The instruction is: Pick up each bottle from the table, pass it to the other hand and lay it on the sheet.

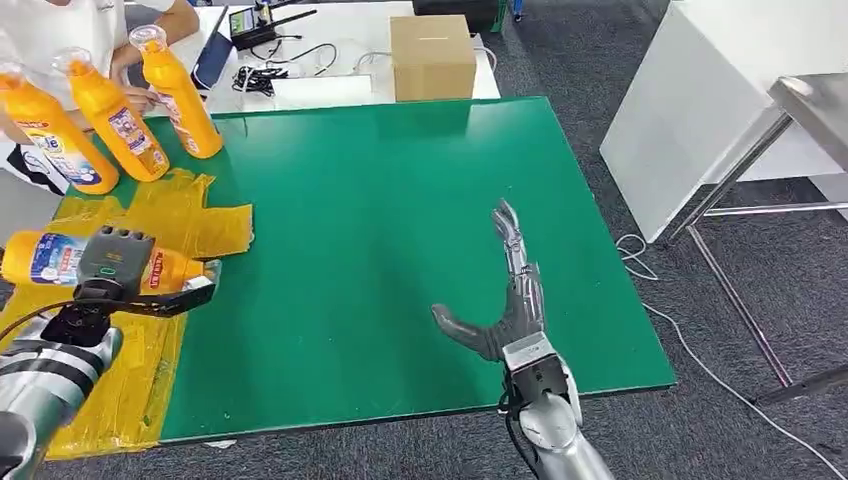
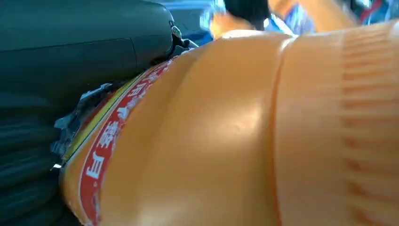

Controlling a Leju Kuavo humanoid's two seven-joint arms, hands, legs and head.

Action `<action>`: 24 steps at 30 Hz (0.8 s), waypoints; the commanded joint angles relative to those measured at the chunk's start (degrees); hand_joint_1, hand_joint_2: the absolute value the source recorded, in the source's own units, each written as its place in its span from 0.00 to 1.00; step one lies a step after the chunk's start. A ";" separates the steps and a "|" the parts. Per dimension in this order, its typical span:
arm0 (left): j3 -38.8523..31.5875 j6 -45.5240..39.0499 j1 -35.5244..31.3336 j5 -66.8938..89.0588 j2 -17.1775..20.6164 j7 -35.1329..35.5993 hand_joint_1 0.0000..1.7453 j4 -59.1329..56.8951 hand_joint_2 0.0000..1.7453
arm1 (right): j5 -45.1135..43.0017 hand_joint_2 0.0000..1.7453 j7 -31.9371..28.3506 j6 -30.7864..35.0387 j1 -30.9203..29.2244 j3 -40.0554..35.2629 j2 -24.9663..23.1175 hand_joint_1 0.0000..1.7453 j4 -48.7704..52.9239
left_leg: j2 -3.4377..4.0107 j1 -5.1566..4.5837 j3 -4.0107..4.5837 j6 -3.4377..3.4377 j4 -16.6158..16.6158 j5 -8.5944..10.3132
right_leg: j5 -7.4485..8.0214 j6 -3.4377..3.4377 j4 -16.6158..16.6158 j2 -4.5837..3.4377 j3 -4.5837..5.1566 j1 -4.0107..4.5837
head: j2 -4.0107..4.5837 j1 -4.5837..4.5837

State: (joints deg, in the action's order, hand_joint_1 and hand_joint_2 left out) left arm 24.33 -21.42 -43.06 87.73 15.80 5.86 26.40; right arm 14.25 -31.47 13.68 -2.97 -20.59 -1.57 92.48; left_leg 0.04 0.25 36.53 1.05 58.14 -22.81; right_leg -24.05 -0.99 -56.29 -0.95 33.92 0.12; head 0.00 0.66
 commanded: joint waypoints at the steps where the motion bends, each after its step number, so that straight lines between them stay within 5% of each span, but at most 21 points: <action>1: -0.17 4.52 -2.63 -3.34 0.29 -0.83 1.00 -12.23 1.00 | -0.11 1.00 0.45 -0.60 -0.63 -0.22 1.31 0.00 -2.62 | -0.13 0.03 -0.33 -0.06 -0.02 -0.13 | -0.14 -0.02 0.05 0.19 -0.39 0.03 | 0.00 0.00; 16: -16.32 -5.01 3.08 -18.85 -5.76 -12.57 1.00 -10.67 1.00 | 0.26 1.00 1.88 0.62 -0.61 -2.47 1.37 0.00 -5.20 | -0.30 -0.03 -0.38 -0.04 -0.16 -0.07 | -0.10 -0.05 0.15 0.36 -0.50 -0.04 | 0.00 0.00; 24: -17.96 -6.77 3.71 -20.25 -6.80 -15.07 1.00 -10.24 1.00 | 0.16 1.00 2.11 0.82 -0.53 -2.55 1.31 0.00 -5.77 | -0.33 0.00 -0.23 -0.04 -0.10 -0.02 | -0.05 -0.03 0.11 0.45 -0.37 0.00 | 0.00 0.00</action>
State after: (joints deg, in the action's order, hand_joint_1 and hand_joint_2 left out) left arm 10.54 -28.15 -40.09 68.26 11.95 -7.87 18.80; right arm 14.58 -29.75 14.05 -2.45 -21.92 -0.92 90.51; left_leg -0.35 0.26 36.56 1.04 58.13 -22.76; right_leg -24.06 -0.99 -56.27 -0.50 33.79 0.12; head 0.00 0.66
